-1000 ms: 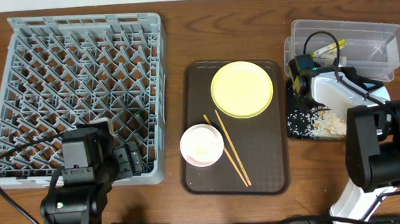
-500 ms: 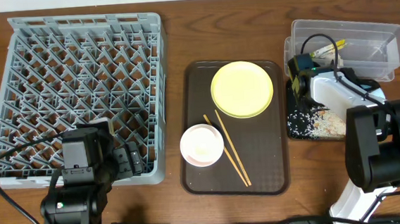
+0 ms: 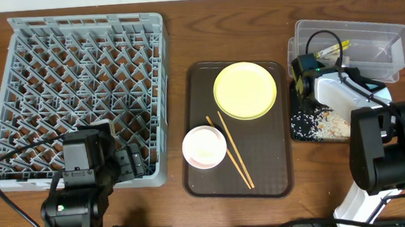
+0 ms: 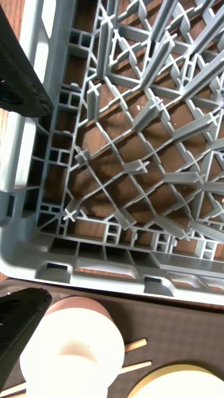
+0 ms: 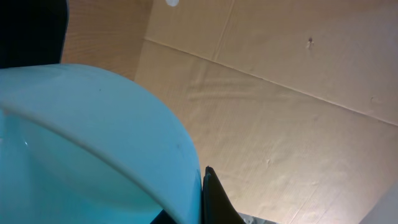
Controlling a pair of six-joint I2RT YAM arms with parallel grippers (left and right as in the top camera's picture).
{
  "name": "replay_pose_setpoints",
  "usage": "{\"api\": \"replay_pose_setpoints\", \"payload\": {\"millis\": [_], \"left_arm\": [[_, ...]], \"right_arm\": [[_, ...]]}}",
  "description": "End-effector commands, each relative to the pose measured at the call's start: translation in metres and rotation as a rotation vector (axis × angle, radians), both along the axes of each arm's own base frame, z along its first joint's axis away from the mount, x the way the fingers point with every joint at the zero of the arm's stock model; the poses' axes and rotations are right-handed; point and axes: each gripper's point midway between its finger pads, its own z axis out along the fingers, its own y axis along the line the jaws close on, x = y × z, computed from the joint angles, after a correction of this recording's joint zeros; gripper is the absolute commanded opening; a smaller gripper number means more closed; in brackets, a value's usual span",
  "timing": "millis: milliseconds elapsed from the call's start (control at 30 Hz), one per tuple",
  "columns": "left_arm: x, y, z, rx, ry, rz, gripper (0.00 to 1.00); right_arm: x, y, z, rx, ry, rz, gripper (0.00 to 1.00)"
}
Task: Sort waste into correct bins and load items into the dishwasher
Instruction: 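Tip the light-blue bowl over the black tray to dump scraps, then set the light-blue bowl onto the yellow plate with the right gripper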
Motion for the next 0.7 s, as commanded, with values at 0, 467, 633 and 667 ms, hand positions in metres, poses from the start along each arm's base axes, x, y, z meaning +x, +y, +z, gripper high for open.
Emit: {"api": "replay_pose_setpoints", "payload": {"millis": [0, 467, 633, 667], "left_arm": [[0.001, 0.001, 0.006, -0.004, -0.014, 0.011, 0.89], [0.002, 0.001, 0.006, -0.004, -0.015, 0.011, 0.89], [0.002, 0.001, 0.006, -0.004, -0.015, 0.011, 0.89], [0.001, 0.001, 0.006, -0.004, -0.014, 0.011, 0.89]], "right_arm": [[0.003, 0.002, -0.004, 0.065, -0.012, 0.001, 0.01], [0.02, 0.068, -0.034, 0.839, -0.175, 0.087, 0.01], [0.04, 0.154, 0.048, 1.278, -0.392, 0.364, 0.01], [0.041, 0.169, 0.061, 1.342, -0.423, 0.418, 0.01]]}}
